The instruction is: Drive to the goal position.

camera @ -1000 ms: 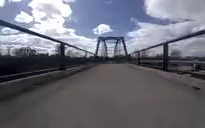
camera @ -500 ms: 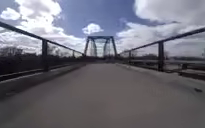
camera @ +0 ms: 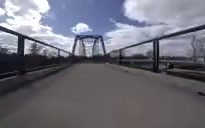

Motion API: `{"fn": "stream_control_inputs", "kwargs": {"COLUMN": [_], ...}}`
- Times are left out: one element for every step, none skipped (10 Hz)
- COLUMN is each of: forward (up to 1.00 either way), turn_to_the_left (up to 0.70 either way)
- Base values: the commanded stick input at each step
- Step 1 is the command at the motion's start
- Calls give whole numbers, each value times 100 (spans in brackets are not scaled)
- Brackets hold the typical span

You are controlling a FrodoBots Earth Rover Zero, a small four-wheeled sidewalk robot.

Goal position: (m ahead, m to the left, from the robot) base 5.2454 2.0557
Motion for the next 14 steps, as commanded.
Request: {"fn": "stream_control_inputs", "kwargs": {"forward": [100, 100, 100, 100, 100, 100, 100, 100, 100, 100, 100, 100, 100, 100], "turn_to_the_left": [-2, 0, 0, 0, 0, 0, 0, 0, 0, 0, 0, 0, 0, 0]}}
